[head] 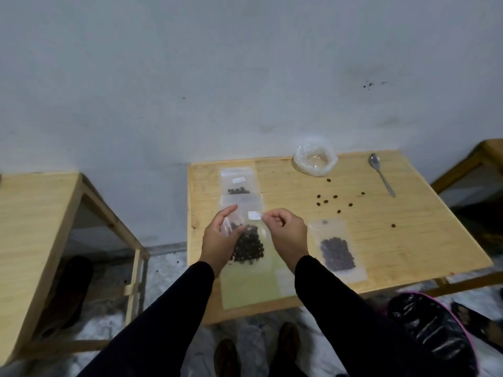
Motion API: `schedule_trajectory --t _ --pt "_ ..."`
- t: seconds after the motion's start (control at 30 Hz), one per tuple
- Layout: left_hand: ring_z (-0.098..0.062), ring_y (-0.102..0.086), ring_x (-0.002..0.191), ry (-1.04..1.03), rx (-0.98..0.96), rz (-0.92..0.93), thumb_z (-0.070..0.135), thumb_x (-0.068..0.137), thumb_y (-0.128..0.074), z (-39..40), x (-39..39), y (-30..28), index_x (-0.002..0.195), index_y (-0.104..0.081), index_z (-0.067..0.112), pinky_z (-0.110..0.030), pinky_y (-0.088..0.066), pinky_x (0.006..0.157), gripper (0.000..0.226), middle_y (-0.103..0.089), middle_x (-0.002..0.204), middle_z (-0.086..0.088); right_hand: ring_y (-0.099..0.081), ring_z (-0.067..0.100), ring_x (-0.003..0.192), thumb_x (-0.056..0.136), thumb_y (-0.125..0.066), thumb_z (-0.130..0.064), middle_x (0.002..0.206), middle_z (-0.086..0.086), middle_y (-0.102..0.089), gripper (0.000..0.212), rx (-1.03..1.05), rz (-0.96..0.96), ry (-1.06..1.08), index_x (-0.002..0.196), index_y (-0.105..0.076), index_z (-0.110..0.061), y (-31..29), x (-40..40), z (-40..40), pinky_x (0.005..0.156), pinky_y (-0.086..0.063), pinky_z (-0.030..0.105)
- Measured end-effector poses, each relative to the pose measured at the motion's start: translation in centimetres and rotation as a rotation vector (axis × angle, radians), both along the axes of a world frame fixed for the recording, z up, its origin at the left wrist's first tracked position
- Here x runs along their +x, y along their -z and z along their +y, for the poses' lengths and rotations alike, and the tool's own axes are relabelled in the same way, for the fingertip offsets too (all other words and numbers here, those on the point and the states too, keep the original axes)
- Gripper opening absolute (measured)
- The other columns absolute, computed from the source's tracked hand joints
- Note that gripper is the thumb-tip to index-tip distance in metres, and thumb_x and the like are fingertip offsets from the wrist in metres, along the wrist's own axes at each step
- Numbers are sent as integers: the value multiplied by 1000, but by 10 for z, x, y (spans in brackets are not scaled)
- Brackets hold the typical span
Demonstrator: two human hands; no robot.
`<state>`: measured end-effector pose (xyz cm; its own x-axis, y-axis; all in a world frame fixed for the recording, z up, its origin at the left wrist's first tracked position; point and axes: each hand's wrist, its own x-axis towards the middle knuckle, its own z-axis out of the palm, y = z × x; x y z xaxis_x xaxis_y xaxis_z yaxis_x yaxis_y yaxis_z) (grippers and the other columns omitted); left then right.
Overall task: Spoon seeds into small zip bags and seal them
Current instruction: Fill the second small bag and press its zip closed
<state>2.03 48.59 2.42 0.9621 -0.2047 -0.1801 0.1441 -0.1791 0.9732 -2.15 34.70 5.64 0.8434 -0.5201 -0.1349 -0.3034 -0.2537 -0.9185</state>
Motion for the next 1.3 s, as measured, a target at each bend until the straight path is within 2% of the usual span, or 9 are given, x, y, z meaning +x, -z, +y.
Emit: schedule_trajectory --t 0.17,0.27,0.43,0.6,0.93,1.0,1.1,1.2,1.3 --pt "7 -42 116 18 -120 -31 9 87 -64 -7 6 -32 123 -55 36 -25 -32 105 45 -51 126 22 -55 1 64 86 -66 -20 71 -7 -64 9 -29 -35 -3 78 -68 -16 -36 23 8 63 -44 12" --pt "20 -41 111 36 -156 -74 13 87 -66 -10 11 -45 120 -56 39 -23 -31 106 43 -52 120 31 -54 0 62 86 -66 -19 67 -10 -61 11 -88 -75 -9 76 -68 -15 -47 29 11 61 -41 9" --pt "30 -42 102 0 -191 -143 16 88 -66 -13 17 -62 112 -59 37 -18 -32 102 33 -56 112 30 -52 -1 61 86 -64 -18 64 -11 -58 11 -196 -110 -28 76 -67 -15 -58 35 14 56 -37 6" --pt "29 -44 100 -53 -210 -186 17 89 -63 -13 22 -70 108 -60 37 -9 -31 94 27 -58 111 28 -51 -1 61 88 -63 -18 64 -13 -57 13 -219 -151 -19 75 -65 -17 -68 40 17 55 -38 2" --pt "24 -47 101 -135 -239 -160 18 90 -62 -21 29 -76 102 -64 36 -12 -34 93 23 -62 108 25 -53 5 65 86 -63 -17 69 -6 -60 10 -269 -178 -4 78 -66 -14 -69 48 16 58 -38 5" --pt "21 -48 102 -156 -244 -148 16 90 -62 -22 32 -77 101 -65 37 -14 -36 94 24 -62 107 24 -53 8 70 85 -64 -18 78 -2 -61 3 -279 -187 1 82 -64 -17 -66 49 16 60 -36 7" --pt "7 -51 111 -199 -250 -131 14 89 -61 -22 35 -79 102 -66 35 -23 -41 99 25 -62 109 23 -49 5 76 83 -68 -18 91 -3 -53 17 -282 -208 18 95 -59 -24 -64 48 20 62 -36 5" --pt "-4 -53 116 -224 -257 -121 15 89 -62 -20 38 -80 102 -66 35 -29 -44 100 25 -61 109 23 -45 10 105 80 -72 -16 113 -4 -43 10 -239 -257 25 86 -66 -20 -64 46 22 72 -29 -7" --pt "-1 -55 110 -220 -267 -105 15 89 -62 -19 39 -79 103 -66 34 -28 -47 96 24 -61 110 21 -36 6 116 79 -74 -16 127 -8 -36 4 -86 -240 -19 79 -70 -17 -63 46 25 69 -26 -11"
